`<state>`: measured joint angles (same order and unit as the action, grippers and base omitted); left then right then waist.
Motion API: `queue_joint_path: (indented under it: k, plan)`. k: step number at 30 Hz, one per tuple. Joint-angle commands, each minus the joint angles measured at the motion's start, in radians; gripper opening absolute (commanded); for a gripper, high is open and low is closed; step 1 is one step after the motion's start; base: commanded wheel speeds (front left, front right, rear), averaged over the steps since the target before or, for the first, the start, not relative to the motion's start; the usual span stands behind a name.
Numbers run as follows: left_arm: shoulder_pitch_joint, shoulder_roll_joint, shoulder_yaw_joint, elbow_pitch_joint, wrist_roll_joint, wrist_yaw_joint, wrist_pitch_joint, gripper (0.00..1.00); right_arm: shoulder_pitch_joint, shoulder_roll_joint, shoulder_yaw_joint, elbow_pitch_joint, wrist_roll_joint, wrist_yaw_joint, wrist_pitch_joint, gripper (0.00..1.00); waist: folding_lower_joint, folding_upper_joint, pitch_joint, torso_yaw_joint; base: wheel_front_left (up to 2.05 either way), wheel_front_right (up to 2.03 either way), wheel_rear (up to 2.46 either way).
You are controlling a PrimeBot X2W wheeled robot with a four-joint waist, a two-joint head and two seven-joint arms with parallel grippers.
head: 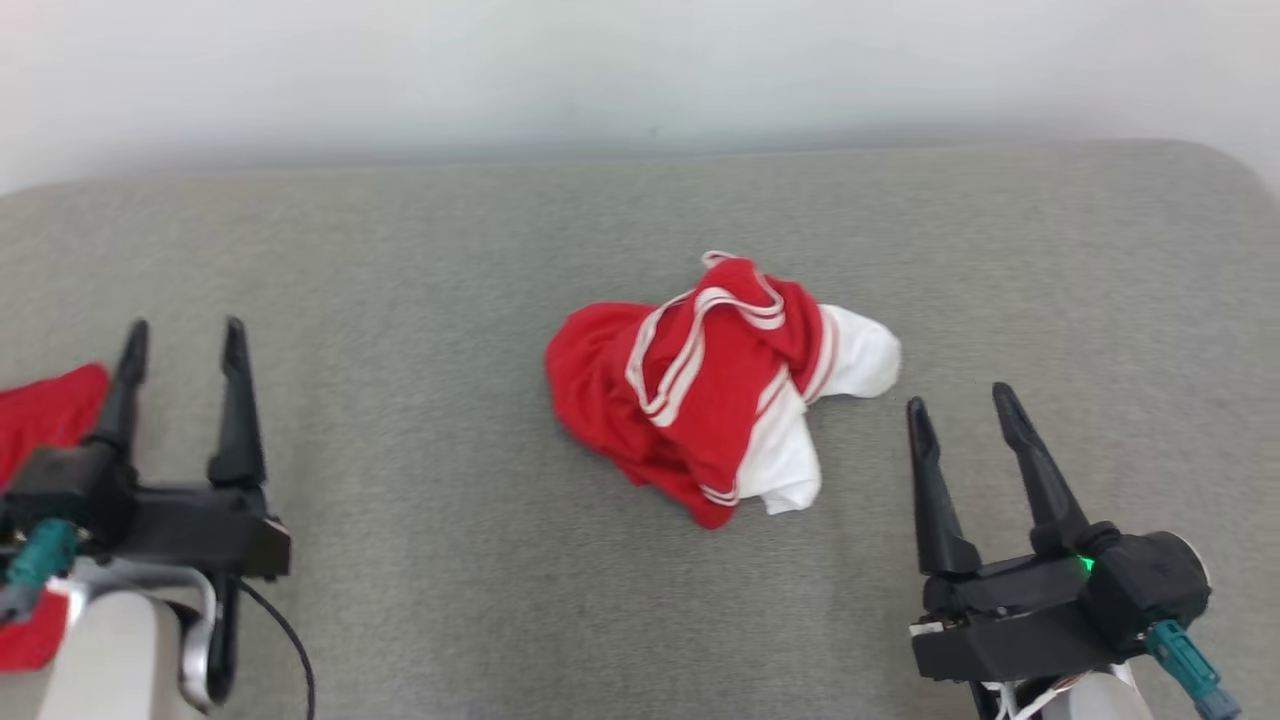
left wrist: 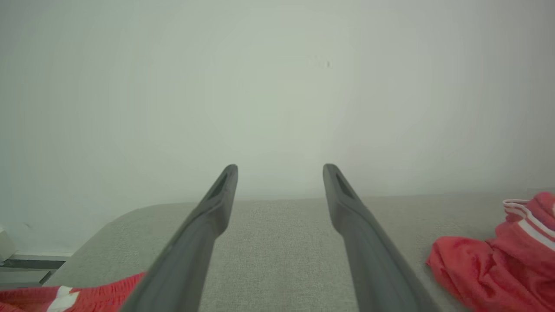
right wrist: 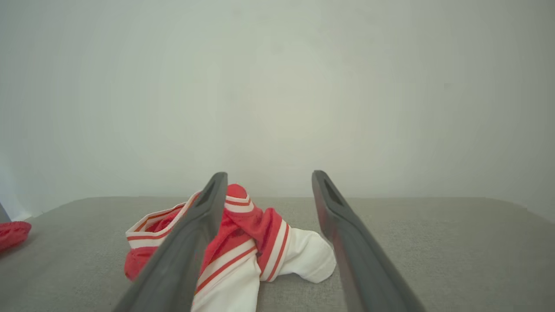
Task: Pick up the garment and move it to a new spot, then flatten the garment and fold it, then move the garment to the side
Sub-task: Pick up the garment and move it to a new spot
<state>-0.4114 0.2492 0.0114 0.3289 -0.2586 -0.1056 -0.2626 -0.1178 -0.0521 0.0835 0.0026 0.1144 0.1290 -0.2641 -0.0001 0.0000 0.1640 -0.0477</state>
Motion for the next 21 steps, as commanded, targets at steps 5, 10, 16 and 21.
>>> queue_joint_path:
  k: [5, 10, 16, 21]
  plan:
    - [0.07, -0.035, -0.022, -0.023, 0.021, -0.005, -0.003, 1.0, 0.038, 0.003, -0.035, 0.006, 0.013, 0.003, 0.001, 1.0, 0.0001, 0.0, -0.04, -0.073, 0.0, 0.0, 0.0]
    - [0.111, -0.05, -0.017, -0.063, 0.036, -0.006, -0.003, 1.0, 0.054, 0.003, -0.05, 0.008, 0.017, 0.003, 0.001, 1.0, 0.0001, 0.0, -0.045, -0.078, 0.0, 0.0, 0.0]
    - [0.193, -0.075, 0.018, -0.156, 0.063, -0.002, -0.003, 1.0, 0.07, 0.003, -0.062, 0.016, 0.02, 0.003, 0.001, 1.0, 0.0001, 0.0, -0.065, -0.069, 0.0, 0.0, 0.0]
    - [0.284, -0.102, 0.063, -0.239, 0.074, -0.007, -0.003, 1.0, 0.083, 0.003, -0.064, 0.023, 0.026, 0.003, 0.001, 1.0, 0.0001, 0.0, -0.085, -0.063, 0.0, 0.0, 0.0]
